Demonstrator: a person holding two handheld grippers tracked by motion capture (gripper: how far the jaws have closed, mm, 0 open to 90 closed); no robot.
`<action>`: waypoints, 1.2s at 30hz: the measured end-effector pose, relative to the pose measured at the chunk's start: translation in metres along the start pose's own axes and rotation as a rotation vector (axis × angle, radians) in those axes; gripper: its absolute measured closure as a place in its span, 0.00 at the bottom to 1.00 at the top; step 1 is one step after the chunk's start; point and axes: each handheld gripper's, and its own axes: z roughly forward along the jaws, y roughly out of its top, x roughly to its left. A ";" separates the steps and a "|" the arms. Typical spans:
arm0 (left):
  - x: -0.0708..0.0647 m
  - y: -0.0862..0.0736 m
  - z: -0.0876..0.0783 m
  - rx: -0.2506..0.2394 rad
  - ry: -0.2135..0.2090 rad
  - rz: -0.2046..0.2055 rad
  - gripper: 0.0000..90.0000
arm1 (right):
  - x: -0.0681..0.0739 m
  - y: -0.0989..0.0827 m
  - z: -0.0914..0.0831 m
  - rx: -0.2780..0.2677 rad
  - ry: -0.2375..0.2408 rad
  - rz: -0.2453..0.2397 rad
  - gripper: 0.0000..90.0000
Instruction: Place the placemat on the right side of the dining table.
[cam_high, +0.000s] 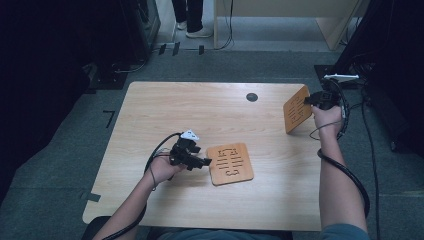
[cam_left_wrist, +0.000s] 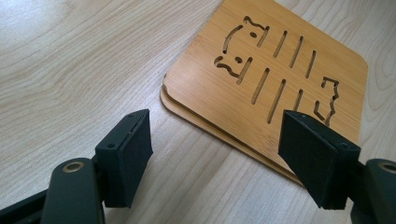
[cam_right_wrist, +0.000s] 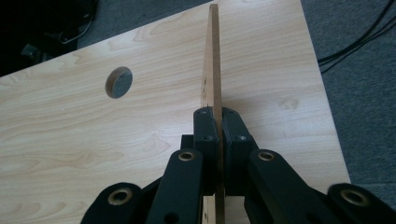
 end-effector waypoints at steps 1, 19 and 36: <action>0.000 0.000 0.000 0.001 0.000 0.002 0.28 | 0.000 0.001 0.002 0.002 0.007 0.003 0.97; 0.000 0.001 0.002 0.004 0.000 0.003 0.28 | -0.020 -0.007 0.016 0.025 0.054 0.070 0.90; 0.000 0.001 0.003 0.005 -0.001 0.006 0.28 | -0.017 -0.008 0.020 0.042 0.020 -0.005 0.87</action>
